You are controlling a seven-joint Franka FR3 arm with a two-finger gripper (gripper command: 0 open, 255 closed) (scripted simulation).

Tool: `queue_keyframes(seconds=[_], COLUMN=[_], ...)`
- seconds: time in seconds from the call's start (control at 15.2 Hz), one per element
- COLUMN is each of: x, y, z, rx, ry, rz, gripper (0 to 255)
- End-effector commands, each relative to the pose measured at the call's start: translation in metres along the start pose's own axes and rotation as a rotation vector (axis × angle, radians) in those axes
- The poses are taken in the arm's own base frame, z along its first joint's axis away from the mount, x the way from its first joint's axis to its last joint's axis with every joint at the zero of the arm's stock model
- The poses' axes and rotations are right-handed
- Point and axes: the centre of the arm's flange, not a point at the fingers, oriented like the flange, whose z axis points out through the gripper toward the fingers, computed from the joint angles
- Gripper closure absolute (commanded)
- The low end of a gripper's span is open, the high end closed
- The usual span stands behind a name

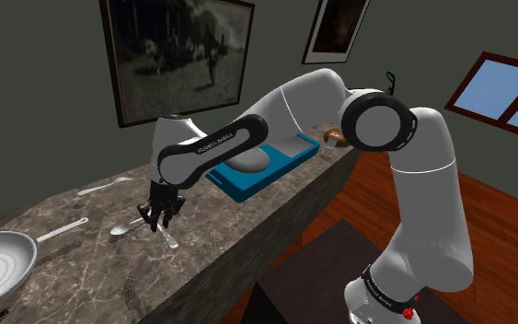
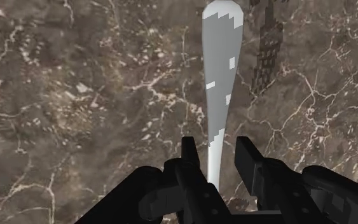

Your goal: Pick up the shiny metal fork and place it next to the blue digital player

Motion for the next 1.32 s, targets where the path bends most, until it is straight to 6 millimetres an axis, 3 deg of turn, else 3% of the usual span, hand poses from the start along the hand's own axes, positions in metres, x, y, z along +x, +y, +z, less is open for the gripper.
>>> queue_keyframes(seconds=[0.0,0.46,1.25], x=[-0.001,-0.004,-0.019], y=[-0.003,-0.009,0.145], z=[-0.010,-0.042,-0.073], rx=[0.000,0.000,0.000], ry=[0.000,0.000,0.000], rz=[0.000,0.000,0.000], gripper=[255,255,255])
